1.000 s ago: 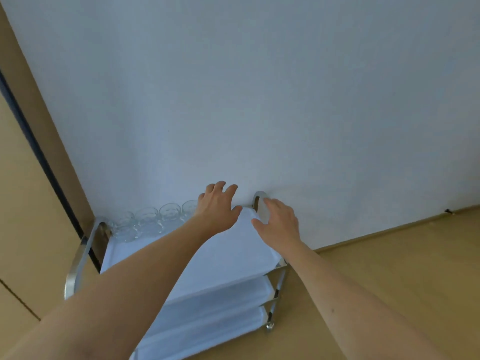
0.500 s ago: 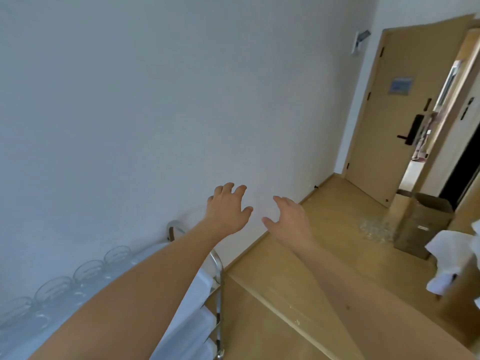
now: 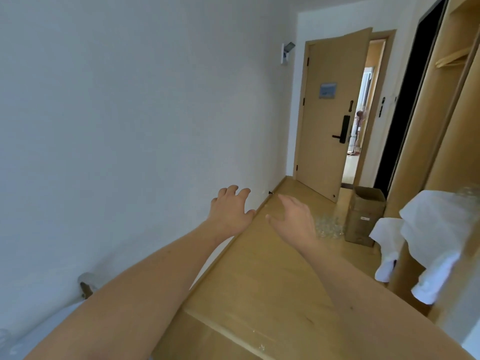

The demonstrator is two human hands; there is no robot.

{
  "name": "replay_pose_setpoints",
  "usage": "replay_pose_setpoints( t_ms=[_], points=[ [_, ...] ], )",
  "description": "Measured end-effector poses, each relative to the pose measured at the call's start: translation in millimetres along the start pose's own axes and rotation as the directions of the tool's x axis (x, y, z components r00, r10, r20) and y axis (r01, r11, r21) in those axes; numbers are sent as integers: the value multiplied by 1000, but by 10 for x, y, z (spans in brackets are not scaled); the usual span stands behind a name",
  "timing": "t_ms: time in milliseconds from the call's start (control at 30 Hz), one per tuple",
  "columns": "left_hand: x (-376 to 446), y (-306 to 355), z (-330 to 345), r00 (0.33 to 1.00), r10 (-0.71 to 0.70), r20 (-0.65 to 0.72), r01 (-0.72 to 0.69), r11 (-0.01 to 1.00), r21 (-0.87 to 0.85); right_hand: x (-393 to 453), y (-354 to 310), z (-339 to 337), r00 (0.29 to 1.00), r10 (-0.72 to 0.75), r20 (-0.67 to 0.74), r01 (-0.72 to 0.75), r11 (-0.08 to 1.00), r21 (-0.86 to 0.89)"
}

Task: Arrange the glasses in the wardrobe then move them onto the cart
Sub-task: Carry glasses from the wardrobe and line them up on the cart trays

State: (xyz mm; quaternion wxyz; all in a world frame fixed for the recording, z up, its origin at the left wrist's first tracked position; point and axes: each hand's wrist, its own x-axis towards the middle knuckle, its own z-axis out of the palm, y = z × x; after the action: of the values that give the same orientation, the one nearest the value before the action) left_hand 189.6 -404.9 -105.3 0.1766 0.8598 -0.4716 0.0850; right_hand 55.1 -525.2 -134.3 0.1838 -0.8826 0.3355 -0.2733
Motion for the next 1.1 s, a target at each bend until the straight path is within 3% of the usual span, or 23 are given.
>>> replay_pose_setpoints(
  t_ms=[467, 1100],
  points=[
    [1694, 923, 770, 988, 151, 11, -150, 986, -68, 1181, 1347, -297, 989, 121, -81, -127, 989, -74],
    [4114, 1029, 1516, 878, 475, 66, -453, 867, -210, 3041, 1939, 34, 926, 300, -229, -345, 919, -190]
  ],
)
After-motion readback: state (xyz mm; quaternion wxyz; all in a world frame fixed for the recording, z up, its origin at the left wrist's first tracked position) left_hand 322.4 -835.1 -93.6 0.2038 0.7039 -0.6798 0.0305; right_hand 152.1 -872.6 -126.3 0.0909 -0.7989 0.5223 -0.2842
